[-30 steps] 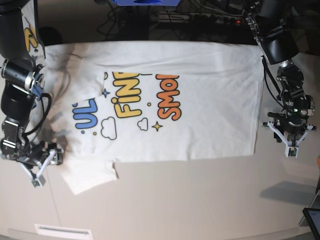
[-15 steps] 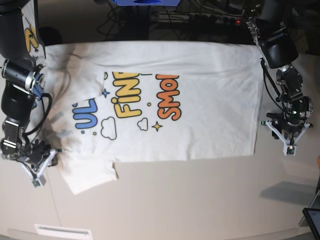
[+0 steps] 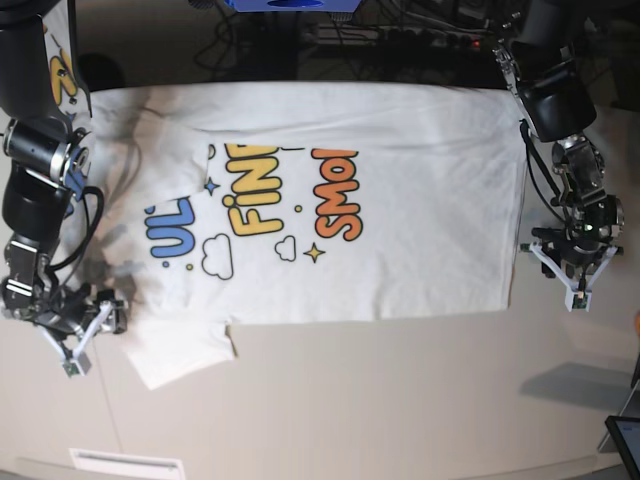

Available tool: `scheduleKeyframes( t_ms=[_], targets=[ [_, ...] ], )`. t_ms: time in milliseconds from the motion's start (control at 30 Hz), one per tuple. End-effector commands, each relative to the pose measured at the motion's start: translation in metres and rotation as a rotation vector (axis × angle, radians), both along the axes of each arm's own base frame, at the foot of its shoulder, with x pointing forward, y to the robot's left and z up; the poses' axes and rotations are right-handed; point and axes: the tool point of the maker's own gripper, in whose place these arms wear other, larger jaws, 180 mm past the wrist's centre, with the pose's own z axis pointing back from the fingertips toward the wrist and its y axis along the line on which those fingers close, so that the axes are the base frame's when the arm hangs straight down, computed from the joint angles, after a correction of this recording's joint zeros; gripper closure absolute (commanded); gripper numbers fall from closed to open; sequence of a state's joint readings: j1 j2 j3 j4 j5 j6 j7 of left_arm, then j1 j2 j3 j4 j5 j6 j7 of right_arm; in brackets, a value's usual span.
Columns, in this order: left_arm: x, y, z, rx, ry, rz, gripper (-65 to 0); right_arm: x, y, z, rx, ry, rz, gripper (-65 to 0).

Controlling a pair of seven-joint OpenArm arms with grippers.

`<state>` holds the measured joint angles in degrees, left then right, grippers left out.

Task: Fold the T-shirt properly
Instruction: 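Lower both grippers and grasp the shirt's side edges near the hem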

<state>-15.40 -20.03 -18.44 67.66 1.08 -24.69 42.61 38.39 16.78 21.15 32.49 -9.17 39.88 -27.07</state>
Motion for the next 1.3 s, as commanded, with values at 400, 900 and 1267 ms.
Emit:
scheduleKeyframes(
  t_ms=[400, 900, 1267],
  targets=[
    [0.012, 0.008, 0.022, 0.028, -0.059, -0.003, -22.0, 0.011, -0.002, 0.011, 0.031, -0.047, -0.013, -36.6],
    [0.015, 0.004, 0.022, 0.012, -0.064, -0.001, -22.0, 0.009, -0.002, 0.009, 0.029, -0.042, -0.013, -3.0],
    [0.054, -0.014, 0.029, -0.378, -0.221, 0.037, -65.0, 0.009, -0.002, 0.009, 0.031, -0.042, -0.013, -3.0]
  ],
)
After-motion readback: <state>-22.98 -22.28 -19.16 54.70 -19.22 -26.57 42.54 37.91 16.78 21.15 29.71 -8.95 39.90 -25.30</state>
